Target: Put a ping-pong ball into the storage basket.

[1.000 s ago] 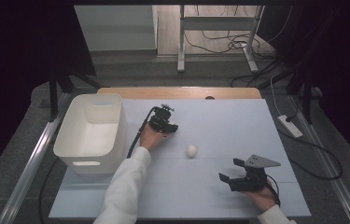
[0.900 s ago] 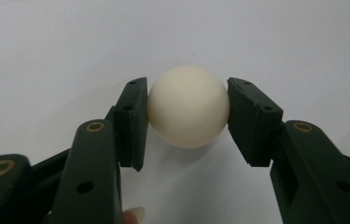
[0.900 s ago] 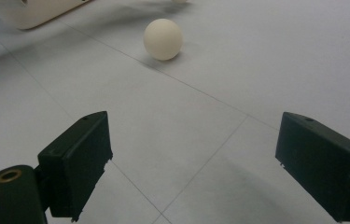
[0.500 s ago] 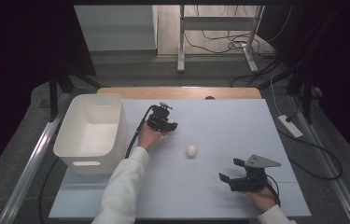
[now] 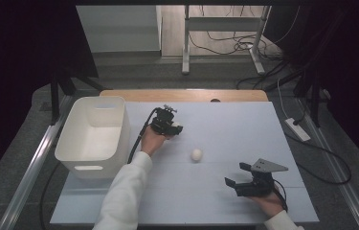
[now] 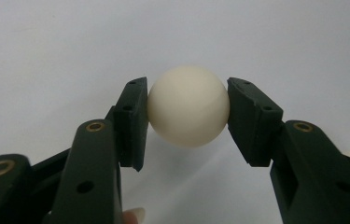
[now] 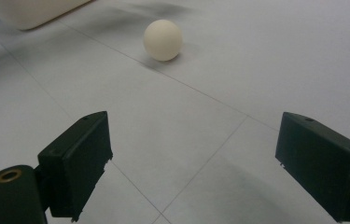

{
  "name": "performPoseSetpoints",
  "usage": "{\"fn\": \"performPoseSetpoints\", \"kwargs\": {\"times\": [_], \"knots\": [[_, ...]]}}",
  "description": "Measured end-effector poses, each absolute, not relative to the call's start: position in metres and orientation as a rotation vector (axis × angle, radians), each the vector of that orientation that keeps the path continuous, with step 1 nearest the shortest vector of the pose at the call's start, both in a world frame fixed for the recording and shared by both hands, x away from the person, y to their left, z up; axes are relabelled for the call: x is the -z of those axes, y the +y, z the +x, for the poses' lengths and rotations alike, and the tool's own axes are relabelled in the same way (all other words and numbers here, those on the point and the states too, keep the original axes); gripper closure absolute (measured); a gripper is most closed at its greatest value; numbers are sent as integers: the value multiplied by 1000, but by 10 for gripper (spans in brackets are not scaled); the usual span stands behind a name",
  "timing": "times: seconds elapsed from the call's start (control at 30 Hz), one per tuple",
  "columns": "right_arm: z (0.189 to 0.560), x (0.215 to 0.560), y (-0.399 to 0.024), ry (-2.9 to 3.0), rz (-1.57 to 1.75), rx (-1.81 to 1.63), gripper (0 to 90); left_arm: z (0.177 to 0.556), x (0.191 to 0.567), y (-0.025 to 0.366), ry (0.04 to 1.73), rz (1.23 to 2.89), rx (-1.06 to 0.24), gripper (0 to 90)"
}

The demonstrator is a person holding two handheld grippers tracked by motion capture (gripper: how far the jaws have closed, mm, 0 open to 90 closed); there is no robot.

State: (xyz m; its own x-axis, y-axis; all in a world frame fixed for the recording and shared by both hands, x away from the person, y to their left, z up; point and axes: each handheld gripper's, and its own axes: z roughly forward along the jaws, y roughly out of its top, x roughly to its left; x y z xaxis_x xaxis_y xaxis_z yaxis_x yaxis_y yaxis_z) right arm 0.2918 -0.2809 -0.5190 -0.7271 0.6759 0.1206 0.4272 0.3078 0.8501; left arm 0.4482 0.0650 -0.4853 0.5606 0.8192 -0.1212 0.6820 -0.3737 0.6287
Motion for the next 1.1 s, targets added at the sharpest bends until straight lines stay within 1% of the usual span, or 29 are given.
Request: {"fn": "performPoseSetpoints", "kwargs": {"times": [0.53,1.1], "knots": [[292,519,-281,2317,1004,-1378,103,429,466,67,1123,2109,-306,508],[292,519,-281,2316,1003,-1376,103,415,455,72,1084,2063,-319,508]]}}
